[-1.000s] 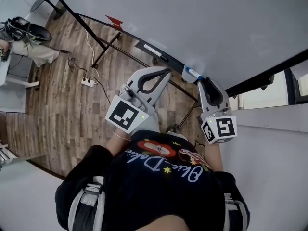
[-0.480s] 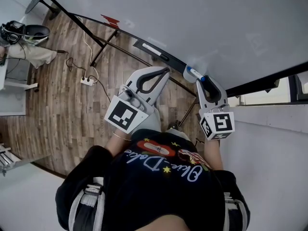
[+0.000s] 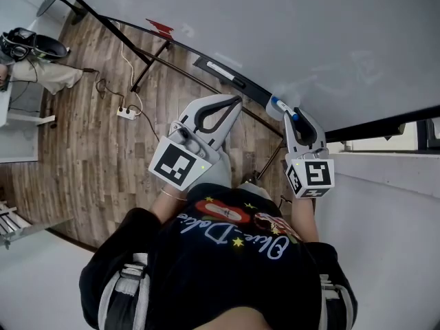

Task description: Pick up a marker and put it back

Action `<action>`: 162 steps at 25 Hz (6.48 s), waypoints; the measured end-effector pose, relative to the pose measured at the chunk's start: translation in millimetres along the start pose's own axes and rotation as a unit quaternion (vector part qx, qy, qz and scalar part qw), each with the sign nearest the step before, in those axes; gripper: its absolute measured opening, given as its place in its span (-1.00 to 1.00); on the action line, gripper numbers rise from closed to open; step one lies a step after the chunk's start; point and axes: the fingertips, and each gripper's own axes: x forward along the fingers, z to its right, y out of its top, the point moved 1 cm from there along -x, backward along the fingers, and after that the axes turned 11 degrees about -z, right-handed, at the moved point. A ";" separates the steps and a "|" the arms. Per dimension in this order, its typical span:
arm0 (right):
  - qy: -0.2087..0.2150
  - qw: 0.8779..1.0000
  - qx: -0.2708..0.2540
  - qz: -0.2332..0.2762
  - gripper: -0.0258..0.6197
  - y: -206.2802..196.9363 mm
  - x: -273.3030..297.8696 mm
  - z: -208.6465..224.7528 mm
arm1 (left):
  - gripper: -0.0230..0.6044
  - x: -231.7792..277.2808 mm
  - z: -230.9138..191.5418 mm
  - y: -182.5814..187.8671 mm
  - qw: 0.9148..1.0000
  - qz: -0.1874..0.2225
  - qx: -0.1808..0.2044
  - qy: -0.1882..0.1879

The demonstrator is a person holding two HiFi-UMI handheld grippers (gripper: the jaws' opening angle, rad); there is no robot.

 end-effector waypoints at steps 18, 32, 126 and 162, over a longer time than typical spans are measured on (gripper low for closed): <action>-0.005 0.999 -0.027 0.019 -0.69 22.6 -7.1 5.0 | -0.92 -5.5 -4.6 -0.4 1.000 0.001 -0.001 0.016; 0.014 0.997 -0.038 0.061 -0.69 55.1 -32.0 5.0 | -0.92 -3.4 2.6 5.0 1.000 0.012 -0.005 0.022; 0.052 0.994 -0.011 0.093 -0.69 69.0 -56.7 2.3 | -0.92 -24.6 10.8 10.1 0.999 0.012 0.005 0.050; 0.039 0.999 -0.005 0.026 -0.69 23.3 -1.9 10.8 | -0.92 -15.5 -6.2 1.2 0.999 -0.006 0.003 0.048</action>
